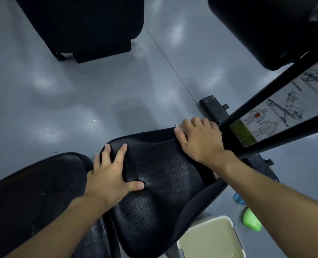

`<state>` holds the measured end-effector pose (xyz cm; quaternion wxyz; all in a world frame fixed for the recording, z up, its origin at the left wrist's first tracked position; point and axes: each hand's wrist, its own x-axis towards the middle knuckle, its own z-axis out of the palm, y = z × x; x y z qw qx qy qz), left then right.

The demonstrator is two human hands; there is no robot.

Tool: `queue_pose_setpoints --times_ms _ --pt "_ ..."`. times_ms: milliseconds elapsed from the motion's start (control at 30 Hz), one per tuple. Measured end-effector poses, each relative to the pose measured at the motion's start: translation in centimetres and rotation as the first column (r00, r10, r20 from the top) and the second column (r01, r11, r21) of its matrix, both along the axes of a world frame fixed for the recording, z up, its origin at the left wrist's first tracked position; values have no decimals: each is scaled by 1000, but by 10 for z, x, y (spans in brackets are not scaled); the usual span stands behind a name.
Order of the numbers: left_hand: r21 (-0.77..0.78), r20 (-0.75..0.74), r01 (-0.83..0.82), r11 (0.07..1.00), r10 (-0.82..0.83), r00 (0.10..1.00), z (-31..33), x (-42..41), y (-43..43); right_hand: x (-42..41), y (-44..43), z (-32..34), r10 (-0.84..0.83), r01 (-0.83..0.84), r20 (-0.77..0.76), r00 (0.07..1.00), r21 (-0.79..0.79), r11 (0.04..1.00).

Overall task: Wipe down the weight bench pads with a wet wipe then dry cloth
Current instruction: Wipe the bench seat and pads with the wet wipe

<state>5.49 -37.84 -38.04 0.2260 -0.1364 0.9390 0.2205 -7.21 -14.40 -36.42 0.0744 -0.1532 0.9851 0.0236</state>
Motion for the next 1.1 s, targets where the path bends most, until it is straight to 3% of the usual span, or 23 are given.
queue_pose_setpoints --times_ms 100,267,333,533,667,833,1000,1100 --pt "3 2 75 997 -75 997 0 7 -12 2 20 4 73 -73 -5 997 -28 997" --pt "-27 -33 122 992 -122 992 -3 13 -25 3 -14 1 -49 50 -10 999 83 995" --pt "-34 -35 114 993 -115 993 -2 12 -23 8 -43 -3 49 -50 16 999 127 991" --pt "-7 -48 112 994 -112 993 -3 16 -26 13 -63 -9 260 -262 91 961 10 965" --pt "54 -64 123 991 -119 991 -2 20 -36 -4 -14 3 155 -156 29 987 41 987" --pt "91 -50 13 996 -9 999 -5 26 -37 6 -42 -3 67 -68 12 998 172 983" --pt "31 -75 -17 999 19 997 -8 27 -37 23 -113 -23 190 -195 91 978 55 979" --pt "-45 -79 22 999 -26 997 -10 39 -45 13 -101 -23 282 -283 113 953 -13 959"
